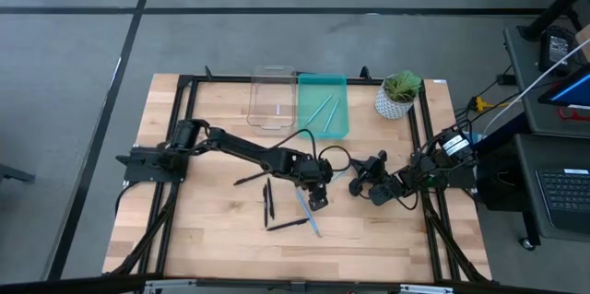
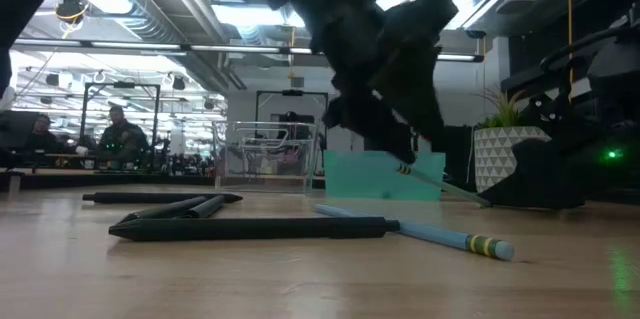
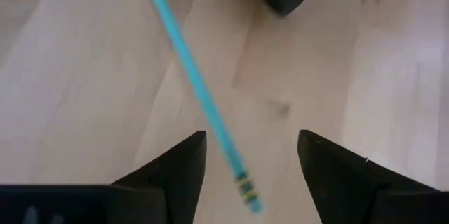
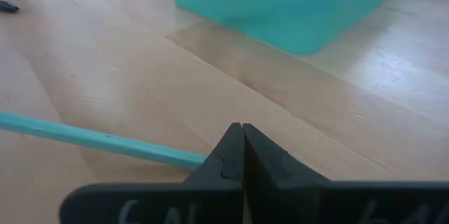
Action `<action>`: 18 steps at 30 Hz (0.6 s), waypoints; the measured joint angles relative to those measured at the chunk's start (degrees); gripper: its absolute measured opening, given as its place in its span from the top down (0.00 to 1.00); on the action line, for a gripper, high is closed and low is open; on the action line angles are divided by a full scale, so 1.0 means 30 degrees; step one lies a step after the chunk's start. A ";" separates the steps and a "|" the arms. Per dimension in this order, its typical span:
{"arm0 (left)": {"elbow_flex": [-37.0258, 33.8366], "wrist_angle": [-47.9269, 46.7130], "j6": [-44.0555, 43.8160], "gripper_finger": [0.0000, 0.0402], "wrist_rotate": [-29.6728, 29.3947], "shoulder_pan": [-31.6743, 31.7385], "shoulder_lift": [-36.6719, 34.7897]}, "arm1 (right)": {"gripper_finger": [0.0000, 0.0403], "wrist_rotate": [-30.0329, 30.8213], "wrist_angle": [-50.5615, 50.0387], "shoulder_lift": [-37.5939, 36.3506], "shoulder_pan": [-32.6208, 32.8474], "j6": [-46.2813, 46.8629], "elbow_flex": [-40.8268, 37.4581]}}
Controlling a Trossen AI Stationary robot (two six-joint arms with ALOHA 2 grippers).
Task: Sort pens & pencils
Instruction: Put the light blue pencil into the light blue bin
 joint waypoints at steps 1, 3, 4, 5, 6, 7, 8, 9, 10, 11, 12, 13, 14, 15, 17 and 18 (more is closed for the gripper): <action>0.0003 -0.0126 -0.0145 0.45 0.0046 0.0003 0.0104 | 1.00 0.0000 -0.0002 0.0000 0.0000 -0.0003 0.0000; -0.0048 -0.0177 -0.0307 0.44 -0.0138 0.0003 0.0381 | 1.00 0.0015 -0.0051 0.0007 0.0000 -0.0003 -0.0015; -0.0056 -0.0165 -0.0343 0.44 -0.0363 0.0003 0.0489 | 1.00 0.0007 -0.0051 0.0007 0.0000 -0.0010 -0.0007; -0.0056 -0.0070 -0.0360 0.43 -0.0639 0.0003 0.0512 | 1.00 0.0007 -0.0064 0.0007 0.0000 -0.0010 -0.0007; -0.0056 0.0005 -0.0360 0.43 -0.0842 0.0003 0.0504 | 1.00 0.0013 -0.0102 0.0007 0.0000 -0.0005 -0.0007; -0.0056 0.0061 -0.0360 0.43 -0.0868 0.0018 0.0479 | 1.00 0.0015 -0.0114 0.0007 0.0000 -0.0003 -0.0007; -0.0056 0.0082 -0.0367 0.43 -0.0868 0.0039 0.0476 | 1.00 0.0015 -0.0117 0.0007 0.0000 -0.0003 -0.0007; -0.0056 0.0049 -0.0367 0.43 -0.0884 0.0060 0.0482 | 1.00 0.0015 -0.0117 0.0007 0.0000 -0.0007 -0.0007; -0.0056 0.0068 -0.0367 0.43 -0.0988 0.0076 0.0561 | 1.00 0.0015 -0.0117 0.0007 0.0000 -0.0007 -0.0007; -0.0056 0.0145 -0.0367 0.44 -0.1019 0.0090 0.0634 | 1.00 0.0015 -0.0117 0.0007 0.0000 -0.0017 -0.0007; -0.0056 0.0095 -0.0367 0.44 -0.1071 0.0090 0.0685 | 1.00 0.0015 -0.0117 0.0007 0.0000 -0.0052 -0.0007; -0.0056 0.0010 -0.0367 0.44 -0.1132 0.0090 0.0702 | 1.00 0.0015 -0.0122 0.0007 0.0000 -0.0048 -0.0007; -0.0056 0.0020 -0.0367 0.44 -0.1152 0.0090 0.0722 | 1.00 0.0026 -0.0131 0.0007 0.0000 -0.0039 -0.0007; -0.0036 0.0166 -0.0367 0.44 -0.1152 0.0088 0.0803 | 1.00 0.0027 -0.0131 0.0007 0.0000 -0.0039 -0.0007; -0.0039 -0.0002 -0.0367 0.44 -0.1243 0.0067 0.0913 | 1.00 0.0036 -0.0131 0.0007 0.0000 -0.0046 0.0000; -0.0070 -0.0076 -0.0367 0.44 -0.1270 0.0038 0.0921 | 1.00 0.0036 -0.0136 0.0007 0.0000 -0.0036 0.0000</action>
